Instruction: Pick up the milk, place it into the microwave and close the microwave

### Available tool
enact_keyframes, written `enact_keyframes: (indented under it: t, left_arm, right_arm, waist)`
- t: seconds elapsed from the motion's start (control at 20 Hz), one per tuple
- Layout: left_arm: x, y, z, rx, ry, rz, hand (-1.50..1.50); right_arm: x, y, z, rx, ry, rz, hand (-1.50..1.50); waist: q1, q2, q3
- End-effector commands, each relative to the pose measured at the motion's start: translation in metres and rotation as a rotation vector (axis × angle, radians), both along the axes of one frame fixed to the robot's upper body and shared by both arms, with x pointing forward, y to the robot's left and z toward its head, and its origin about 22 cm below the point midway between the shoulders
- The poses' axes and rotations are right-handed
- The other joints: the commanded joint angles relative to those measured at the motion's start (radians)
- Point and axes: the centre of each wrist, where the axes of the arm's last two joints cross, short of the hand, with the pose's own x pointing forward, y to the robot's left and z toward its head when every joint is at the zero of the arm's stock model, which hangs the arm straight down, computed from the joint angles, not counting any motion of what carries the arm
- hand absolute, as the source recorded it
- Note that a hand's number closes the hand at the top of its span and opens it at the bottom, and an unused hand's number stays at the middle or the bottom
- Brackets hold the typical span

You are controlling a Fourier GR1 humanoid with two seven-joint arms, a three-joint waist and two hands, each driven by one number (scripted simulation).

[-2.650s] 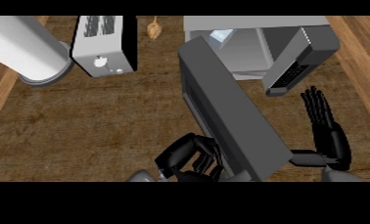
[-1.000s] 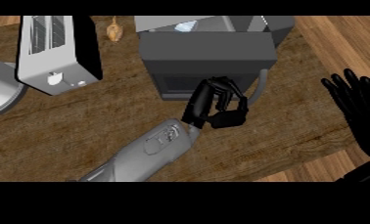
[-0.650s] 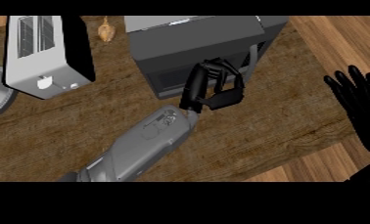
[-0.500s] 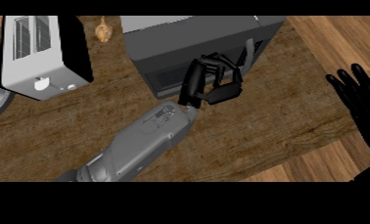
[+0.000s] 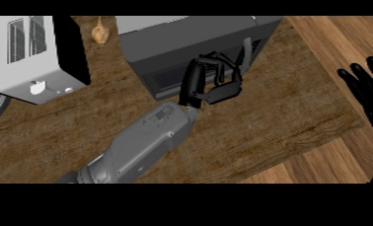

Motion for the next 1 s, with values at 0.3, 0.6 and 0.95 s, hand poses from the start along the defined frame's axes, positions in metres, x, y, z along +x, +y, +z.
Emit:
enact_keyframes:
  t: [0.3, 0.6, 0.95]
  left_arm:
    - [0.019, 0.004, 0.009, -0.037, -0.033, 0.044, 1.5]
    - [0.022, 0.003, 0.011, -0.051, -0.045, 0.054, 1.5]
    - [0.022, 0.007, 0.002, -0.054, -0.059, 0.073, 1.5]
  right_arm:
    - [0.005, -0.001, 0.016, 0.019, -0.018, 0.023, -1.5]
    - [0.005, -0.007, 0.026, 0.0, -0.015, 0.027, -1.5]
    - [0.004, -0.008, 0.029, 0.017, -0.009, 0.026, -1.5]
  waist:
    - [-0.015, 0.017, 0.001]
    - [-0.024, 0.014, 0.002]
    - [-0.031, 0.019, 0.003]
